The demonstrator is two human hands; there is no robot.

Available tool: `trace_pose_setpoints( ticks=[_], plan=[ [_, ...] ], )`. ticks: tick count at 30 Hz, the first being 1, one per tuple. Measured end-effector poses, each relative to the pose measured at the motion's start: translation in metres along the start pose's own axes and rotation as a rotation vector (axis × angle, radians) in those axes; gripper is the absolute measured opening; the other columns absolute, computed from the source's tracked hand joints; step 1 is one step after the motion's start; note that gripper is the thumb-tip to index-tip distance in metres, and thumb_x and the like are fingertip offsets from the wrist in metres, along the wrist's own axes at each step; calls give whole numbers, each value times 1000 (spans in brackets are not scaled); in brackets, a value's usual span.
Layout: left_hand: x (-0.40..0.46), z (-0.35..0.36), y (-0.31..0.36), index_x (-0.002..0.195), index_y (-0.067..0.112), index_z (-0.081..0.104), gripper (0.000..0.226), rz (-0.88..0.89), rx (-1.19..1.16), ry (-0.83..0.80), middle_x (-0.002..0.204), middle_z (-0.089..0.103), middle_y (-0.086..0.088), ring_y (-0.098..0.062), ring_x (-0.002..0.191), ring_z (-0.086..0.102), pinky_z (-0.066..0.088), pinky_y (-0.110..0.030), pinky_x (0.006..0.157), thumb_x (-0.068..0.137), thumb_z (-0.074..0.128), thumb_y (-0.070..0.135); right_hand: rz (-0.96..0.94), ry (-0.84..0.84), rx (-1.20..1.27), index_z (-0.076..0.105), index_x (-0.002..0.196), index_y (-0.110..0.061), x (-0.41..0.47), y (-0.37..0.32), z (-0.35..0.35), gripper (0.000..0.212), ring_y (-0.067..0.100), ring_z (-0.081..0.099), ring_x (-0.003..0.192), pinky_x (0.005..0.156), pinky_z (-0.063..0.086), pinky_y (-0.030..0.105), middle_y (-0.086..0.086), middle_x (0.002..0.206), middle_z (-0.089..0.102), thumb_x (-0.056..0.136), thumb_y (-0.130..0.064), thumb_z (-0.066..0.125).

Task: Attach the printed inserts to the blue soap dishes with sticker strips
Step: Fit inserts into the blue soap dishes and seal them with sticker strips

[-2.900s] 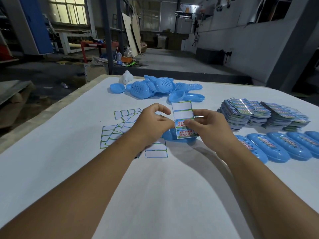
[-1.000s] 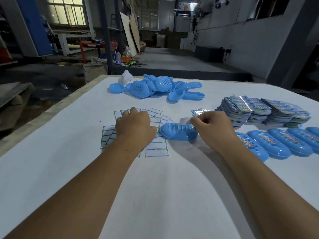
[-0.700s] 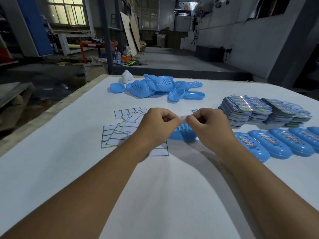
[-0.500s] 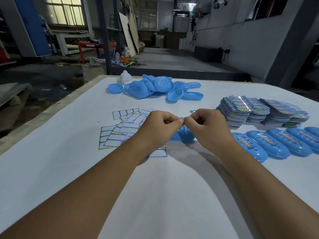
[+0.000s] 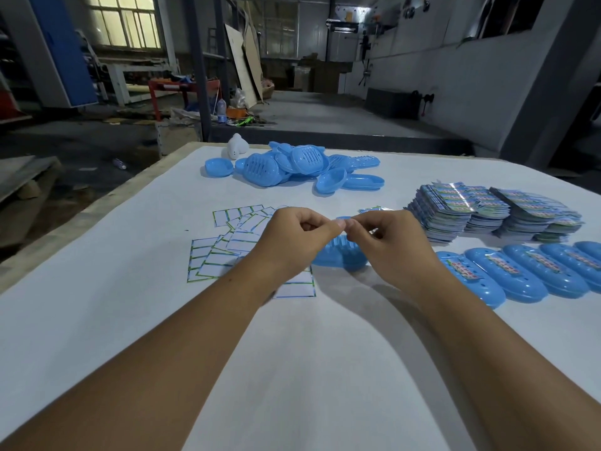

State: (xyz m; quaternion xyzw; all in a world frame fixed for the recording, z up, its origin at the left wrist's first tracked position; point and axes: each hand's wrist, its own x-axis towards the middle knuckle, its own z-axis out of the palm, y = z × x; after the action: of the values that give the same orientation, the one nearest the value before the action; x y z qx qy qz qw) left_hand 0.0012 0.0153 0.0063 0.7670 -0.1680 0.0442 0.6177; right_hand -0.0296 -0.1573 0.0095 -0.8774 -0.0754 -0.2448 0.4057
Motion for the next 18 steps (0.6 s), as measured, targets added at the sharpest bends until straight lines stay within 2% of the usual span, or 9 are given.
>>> trace_pose_setpoints(
  ticks=[2,7,12,15,18],
  plan=[
    [0,2,0,76,21,76,20,-4,-4,-12,67,72,8,3,58,60,44,-10,54,82,80,40,81,34,-26,74,72,-31,2,2,-1,23,-5,59,62,59,39,15,-27,66,67,94,-33,68],
    [2,2,0,74,23,75,18,-56,-10,1,75,74,1,-3,64,62,50,-19,58,78,78,41,179,41,-1,77,73,-18,3,3,-3,24,6,50,54,57,42,27,0,66,69,89,-34,73],
    [4,-1,2,78,21,75,12,-93,4,1,74,74,6,2,62,61,50,-13,56,86,75,28,236,31,50,67,75,2,4,0,-4,31,13,42,56,57,35,29,18,66,56,87,-27,66],
    [3,-1,4,81,18,76,12,-123,-20,-28,78,75,1,-5,69,64,51,-20,63,87,74,28,266,25,115,62,78,7,4,0,-4,33,15,44,62,62,36,31,9,65,50,85,-25,64],
    [2,-2,4,77,19,76,17,-123,-13,-29,63,66,9,2,51,53,42,-13,51,87,74,33,259,37,171,66,71,-2,4,1,-3,33,11,46,56,58,41,25,0,60,55,85,-32,70]
  ],
)
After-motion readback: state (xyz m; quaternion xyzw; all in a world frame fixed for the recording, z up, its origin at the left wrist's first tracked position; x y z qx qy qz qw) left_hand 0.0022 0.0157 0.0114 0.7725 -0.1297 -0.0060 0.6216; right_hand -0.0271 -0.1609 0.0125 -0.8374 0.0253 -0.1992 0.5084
